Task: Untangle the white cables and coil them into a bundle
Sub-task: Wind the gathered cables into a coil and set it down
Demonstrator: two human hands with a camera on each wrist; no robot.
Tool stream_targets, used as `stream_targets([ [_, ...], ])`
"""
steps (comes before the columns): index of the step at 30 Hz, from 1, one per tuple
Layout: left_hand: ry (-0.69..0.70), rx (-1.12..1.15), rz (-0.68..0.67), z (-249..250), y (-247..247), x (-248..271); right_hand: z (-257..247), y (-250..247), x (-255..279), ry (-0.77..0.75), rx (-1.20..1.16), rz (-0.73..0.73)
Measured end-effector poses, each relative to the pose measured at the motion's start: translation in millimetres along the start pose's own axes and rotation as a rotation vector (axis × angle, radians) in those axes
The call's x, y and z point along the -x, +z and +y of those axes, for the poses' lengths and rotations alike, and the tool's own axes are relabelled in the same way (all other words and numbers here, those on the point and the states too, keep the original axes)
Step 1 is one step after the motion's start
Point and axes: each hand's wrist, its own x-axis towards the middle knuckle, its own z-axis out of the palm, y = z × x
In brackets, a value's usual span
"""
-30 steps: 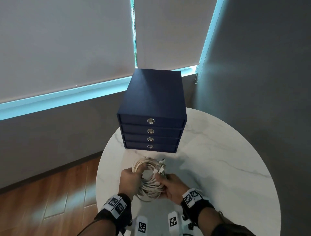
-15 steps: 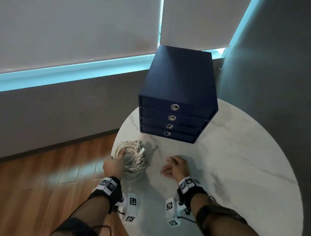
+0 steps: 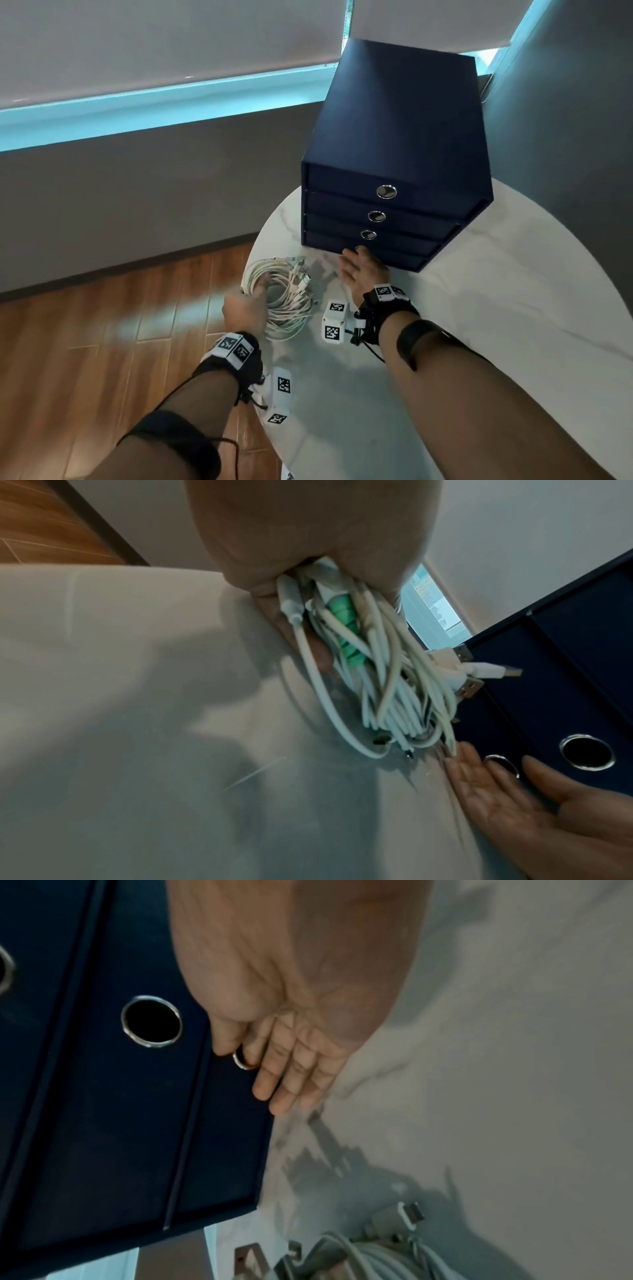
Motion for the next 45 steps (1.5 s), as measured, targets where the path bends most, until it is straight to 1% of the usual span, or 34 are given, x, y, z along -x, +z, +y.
stream_targets([
  [5, -0.005, 0.0, -0.018, 0.3, 1.6, -3.9, -0.1, -0.1, -6.0, 0.038, -0.018, 0.01],
  [8, -0.003, 0.004, -0.032, 0.2, 1.1, -3.8, 1.1, -1.4, -7.9, 0.043, 0.026, 0.024],
  [12, -0.024, 0.016, -0.048, 2.4, -0.4, -2.8, 8.2, -13.7, -0.9, 0.018, 0.069, -0.037],
  [17, -0.045, 0.03, -0.083, 3.7, -4.5, -0.7, 24.5, -36.4, 19.7, 0.019, 0.058, -0.113],
  [19, 0.003, 0.043, -0.134, 3.7, -9.5, 7.8, 31.4, -44.8, 28.8, 0.019, 0.07, -0.125],
  [24, 0.179, 0.009, -0.355, 7.4, -21.4, 34.1, 52.0, -57.4, 50.1, 0.043, -0.003, -0.121],
  [27, 0.231, 0.001, -0.411, 17.1, -22.8, 37.2, 66.4, -63.2, 60.4, 0.076, -0.029, -0.119],
  [29, 0.26, 0.003, -0.465, 27.3, -19.8, 38.4, 74.6, -66.3, 68.6, 0.092, 0.015, -0.149],
  [31, 0.275, -0.005, -0.518, 41.4, -13.5, 43.6, 78.9, -68.2, 80.1, 0.086, 0.11, -0.174],
  [33, 0.273, -0.034, -0.522, 55.2, -3.9, 48.6, 82.4, -72.4, 88.8, 0.084, 0.214, -0.151],
  [34, 0.275, -0.055, -0.523, 62.0, 2.7, 51.9, 84.2, -74.9, 93.0, 0.097, 0.219, -0.165],
  [36, 0.259, -0.087, -0.543, 74.4, 18.8, 55.4, 85.9, -79.2, 99.3, 0.127, 0.231, -0.23],
  [38, 0.258, -0.12, -0.564, 85.0, 37.5, 55.0, 83.6, -82.7, 103.2, 0.146, 0.291, -0.279],
  [40, 0.256, -0.199, -0.569, 88.7, 58.3, 44.7, 81.0, -87.0, 104.3, 0.133, 0.369, -0.325],
  [43, 0.169, -0.352, -0.536, 84.0, 83.5, 31.2, 74.7, -100.5, 104.8, 0.18, 0.423, -0.315],
  [45, 0.122, -0.415, -0.527, 78.4, 96.1, 25.2, 65.4, -110.5, 105.2, 0.205, 0.447, -0.346],
])
